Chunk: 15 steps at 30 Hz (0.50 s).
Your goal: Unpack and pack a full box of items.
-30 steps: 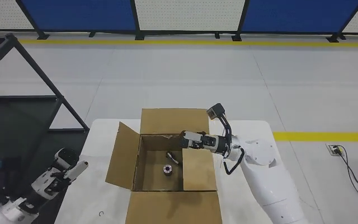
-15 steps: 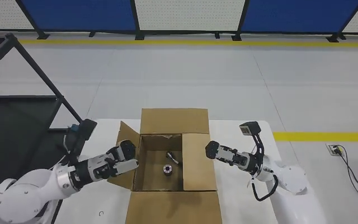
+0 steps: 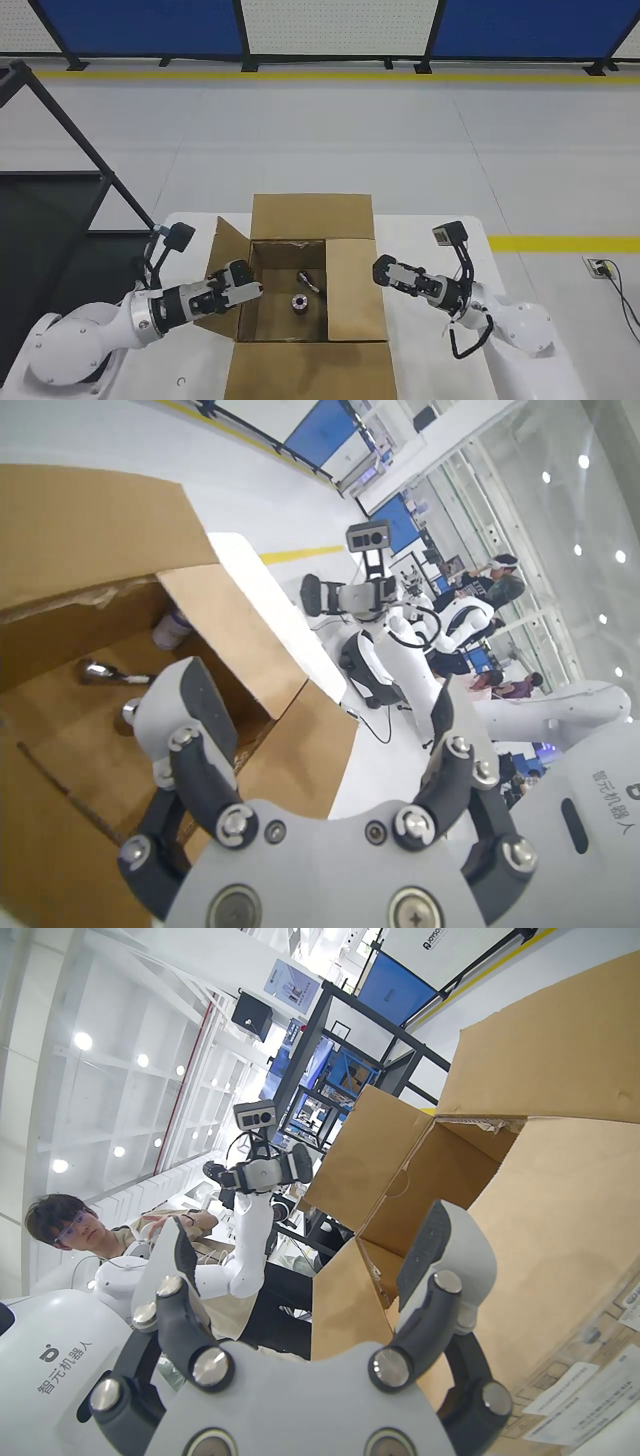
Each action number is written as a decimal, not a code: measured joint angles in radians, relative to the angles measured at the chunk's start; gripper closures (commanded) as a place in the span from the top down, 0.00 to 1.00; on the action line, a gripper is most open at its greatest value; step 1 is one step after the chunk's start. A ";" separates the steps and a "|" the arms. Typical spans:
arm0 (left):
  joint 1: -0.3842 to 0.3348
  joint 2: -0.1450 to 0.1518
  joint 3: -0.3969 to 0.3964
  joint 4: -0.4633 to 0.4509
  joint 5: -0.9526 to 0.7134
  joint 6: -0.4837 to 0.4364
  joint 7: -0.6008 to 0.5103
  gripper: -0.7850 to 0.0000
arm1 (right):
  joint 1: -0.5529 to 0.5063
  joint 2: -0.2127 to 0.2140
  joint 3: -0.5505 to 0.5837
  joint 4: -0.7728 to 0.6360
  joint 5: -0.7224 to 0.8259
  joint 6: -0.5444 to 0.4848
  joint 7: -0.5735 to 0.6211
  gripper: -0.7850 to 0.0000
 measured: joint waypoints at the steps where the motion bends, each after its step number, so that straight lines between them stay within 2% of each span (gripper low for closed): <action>1: 0.022 0.002 -0.018 0.007 0.002 0.000 0.002 1.00 | 0.006 0.001 -0.006 0.005 0.002 0.003 0.001 1.00; 9: 0.166 0.014 -0.114 0.020 0.051 0.007 0.033 1.00 | 0.062 0.005 -0.057 0.058 0.020 0.002 0.005 1.00; 15: 0.190 0.014 -0.109 0.070 0.054 0.021 0.060 1.00 | 0.072 0.010 -0.077 0.071 0.027 -0.002 -0.002 1.00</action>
